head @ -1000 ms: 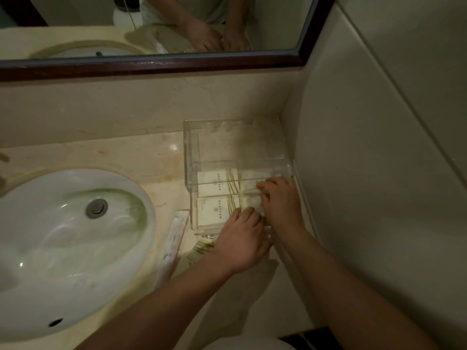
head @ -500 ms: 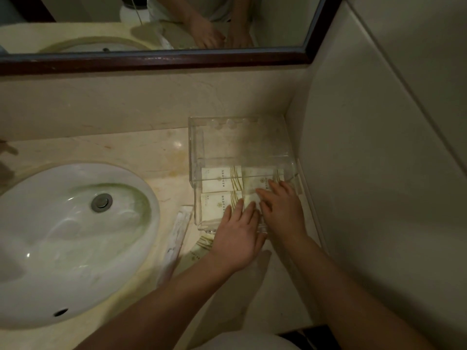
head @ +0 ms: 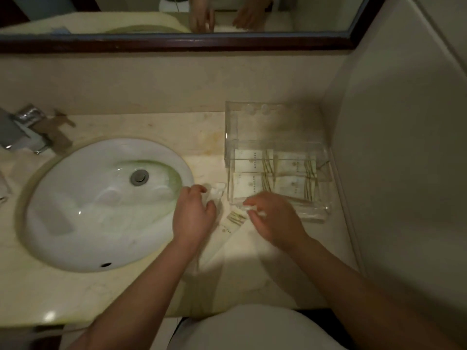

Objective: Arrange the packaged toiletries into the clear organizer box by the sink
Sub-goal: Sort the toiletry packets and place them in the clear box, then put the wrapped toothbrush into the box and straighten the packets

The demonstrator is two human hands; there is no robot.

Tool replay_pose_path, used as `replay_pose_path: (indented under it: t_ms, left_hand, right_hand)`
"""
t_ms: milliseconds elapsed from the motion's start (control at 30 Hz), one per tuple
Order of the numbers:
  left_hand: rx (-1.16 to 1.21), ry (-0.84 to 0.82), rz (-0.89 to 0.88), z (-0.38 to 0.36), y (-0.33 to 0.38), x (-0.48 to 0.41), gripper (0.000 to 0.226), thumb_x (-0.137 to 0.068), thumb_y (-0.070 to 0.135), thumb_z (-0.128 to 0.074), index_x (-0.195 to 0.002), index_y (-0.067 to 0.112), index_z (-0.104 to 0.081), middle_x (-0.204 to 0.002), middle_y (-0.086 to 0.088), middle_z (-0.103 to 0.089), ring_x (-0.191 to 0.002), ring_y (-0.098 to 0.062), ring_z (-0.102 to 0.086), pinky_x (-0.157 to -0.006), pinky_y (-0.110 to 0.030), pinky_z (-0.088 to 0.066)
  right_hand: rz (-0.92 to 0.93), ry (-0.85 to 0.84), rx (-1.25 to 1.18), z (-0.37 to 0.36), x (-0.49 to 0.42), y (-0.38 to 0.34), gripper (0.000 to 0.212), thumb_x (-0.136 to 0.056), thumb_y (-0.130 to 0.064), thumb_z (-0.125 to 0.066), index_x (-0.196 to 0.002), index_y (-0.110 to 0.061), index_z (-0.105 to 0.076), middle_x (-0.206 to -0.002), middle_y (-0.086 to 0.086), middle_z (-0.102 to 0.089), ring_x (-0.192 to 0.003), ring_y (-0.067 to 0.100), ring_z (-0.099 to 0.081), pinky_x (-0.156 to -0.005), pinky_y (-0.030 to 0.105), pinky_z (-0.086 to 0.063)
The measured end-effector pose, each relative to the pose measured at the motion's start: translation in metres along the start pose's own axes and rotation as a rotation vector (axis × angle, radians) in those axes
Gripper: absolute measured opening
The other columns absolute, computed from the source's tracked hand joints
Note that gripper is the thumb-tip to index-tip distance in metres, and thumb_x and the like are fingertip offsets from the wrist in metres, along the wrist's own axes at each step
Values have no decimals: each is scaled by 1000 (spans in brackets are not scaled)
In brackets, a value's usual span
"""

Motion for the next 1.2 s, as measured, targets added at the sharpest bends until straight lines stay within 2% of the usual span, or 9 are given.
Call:
replay_pose_path:
  t_ms: [167,300,467,633,767,900,1033,1133,1200]
  left_hand:
    - [-80,-302,88,-20,-30,17,43,-77,43,-70,-105,14,-58,-94,-4,-64,-83,-24,-64,-70,-35,-52]
    - [-166,-313,119,-20,-32,23,32,-76,33,-70,-100,19,-53,-87,-1,-64,-78,-23,-61,-65,-34,-51]
    - [-72,-379,194,-18,-43,19,16,-76,28,-69,-81,17,-59,-71,2,-59,-63,-13,-55,-52,-26,-39]
    - [253,-374,289,-8,-52,16,34,-73,31,-77,-65,8,-54,-62,-7,-53,-56,-17,-49,-55,-28,-37]
    - [523,-361,306,3,-45,10,59,-65,44,-74,-90,-7,-62,-81,-19,-68,-72,-30,-66,-67,-42,-52]
    - [626,-339,331,5,-34,2,20,-85,22,-66,-91,3,-68,-94,-21,-71,-87,-35,-69,-81,-50,-55]
    - [369,-301,74,1,12,-6,10,-85,21,-61,-86,13,-65,-83,-7,-71,-77,-23,-66,-70,-40,-53]
    - [302,-392,-61,-22,53,0,10,-89,23,-57,-79,24,-59,-78,5,-69,-74,-15,-64,-61,-29,-45]
    - [354,-397,-5,-31,60,-4,11,-89,22,-57,-80,18,-63,-80,-1,-71,-77,-20,-66,-67,-34,-50]
  right_hand:
    - [-13,-296,14,-56,12,-24,37,-89,-27,-55,-126,-27,-57,-121,-7,-61,-101,14,-61,-78,25,-46]
    - [7,-379,121,-72,10,-30,38,-89,-27,-55,-127,-28,-54,-129,-8,-56,-110,15,-58,-81,29,-46]
    - [21,-457,290,-77,0,-38,41,-86,-27,-62,-126,-27,-54,-120,-1,-55,-101,22,-59,-78,35,-48]
    - [-30,-530,338,-80,13,-26,28,-80,-28,-66,-107,-20,-65,-108,4,-59,-99,25,-55,-75,31,-40]
    - [-216,-530,161,-50,30,-1,16,-82,-28,-61,-93,-19,-70,-93,1,-68,-86,19,-58,-70,30,-44]
    - [-396,-523,0,10,35,33,11,-92,-28,-57,-89,-25,-68,-85,-9,-64,-75,7,-58,-67,25,-44]
    - [-489,-402,5,65,14,73,17,-95,-18,-53,-97,-21,-69,-80,-13,-59,-75,8,-56,-58,16,-36]
    - [-526,-358,71,77,-6,104,22,-92,-15,-57,-109,-16,-71,-98,-2,-67,-89,13,-59,-69,21,-40]
    - [-549,-358,69,73,-17,116,26,-89,-17,-62,-114,-17,-70,-109,1,-69,-93,11,-59,-78,20,-40]
Point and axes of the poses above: each hand's wrist, its own x-axis away from the middle knuckle, its own z-axis out of the back of the hand, y = z × x, the point moved 10 cm from there along -x, towards the middle knuckle
